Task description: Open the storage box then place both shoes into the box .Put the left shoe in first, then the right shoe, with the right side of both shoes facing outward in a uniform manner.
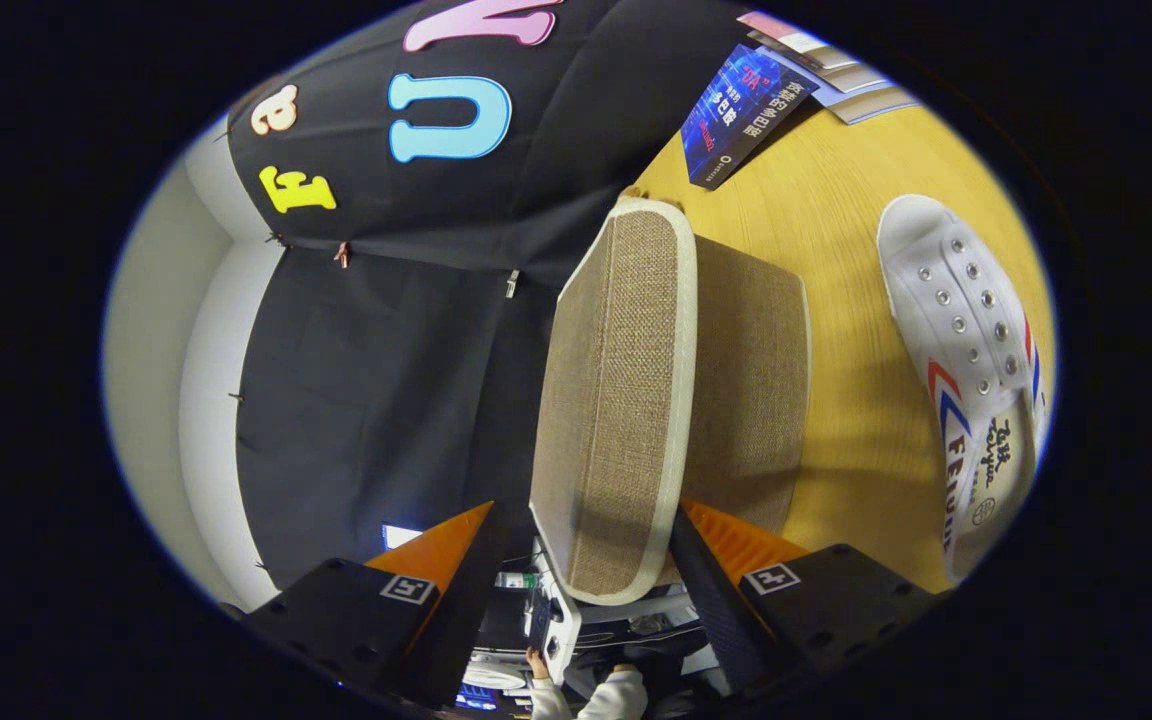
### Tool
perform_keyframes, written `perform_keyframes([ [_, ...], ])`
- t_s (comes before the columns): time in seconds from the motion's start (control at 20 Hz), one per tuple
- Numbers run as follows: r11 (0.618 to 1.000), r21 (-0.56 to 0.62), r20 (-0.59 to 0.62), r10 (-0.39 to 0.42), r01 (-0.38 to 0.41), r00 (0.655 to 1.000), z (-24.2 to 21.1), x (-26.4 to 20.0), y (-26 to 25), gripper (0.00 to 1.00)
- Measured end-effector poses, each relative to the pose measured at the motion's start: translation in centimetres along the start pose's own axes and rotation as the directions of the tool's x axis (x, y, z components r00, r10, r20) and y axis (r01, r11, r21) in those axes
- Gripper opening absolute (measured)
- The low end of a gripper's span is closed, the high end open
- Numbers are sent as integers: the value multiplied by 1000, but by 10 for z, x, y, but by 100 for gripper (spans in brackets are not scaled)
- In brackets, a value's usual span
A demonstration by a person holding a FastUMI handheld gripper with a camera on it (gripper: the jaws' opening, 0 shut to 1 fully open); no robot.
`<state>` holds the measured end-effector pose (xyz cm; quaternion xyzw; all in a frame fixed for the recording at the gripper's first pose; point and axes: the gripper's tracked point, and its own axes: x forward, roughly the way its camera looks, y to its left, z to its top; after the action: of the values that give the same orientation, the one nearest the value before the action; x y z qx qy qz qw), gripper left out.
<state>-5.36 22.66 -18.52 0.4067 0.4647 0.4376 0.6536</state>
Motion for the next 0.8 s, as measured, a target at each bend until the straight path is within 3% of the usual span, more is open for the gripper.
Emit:
perform_keyframes([
  [0.05,1000,6,6,6,-7,1000,3,-4,3,95],
  [0.15,1000,21,22,9,-9,1000,9,-8,8,80],
  [0.25,999,43,7,14,-15,1000,7,-5,14,76],
  [0.4,998,68,-29,20,-18,999,3,2,24,55],
  [0.45,998,68,-45,17,-14,999,0,7,26,55],
  [0.55,999,51,-43,-4,6,999,2,15,27,37],
  [0.6,999,40,-54,-35,37,998,0,20,23,37],
  [0.7,990,26,0,-141,141,990,10,25,11,9],
  [0.8,992,26,17,-123,123,992,9,29,24,8],
])
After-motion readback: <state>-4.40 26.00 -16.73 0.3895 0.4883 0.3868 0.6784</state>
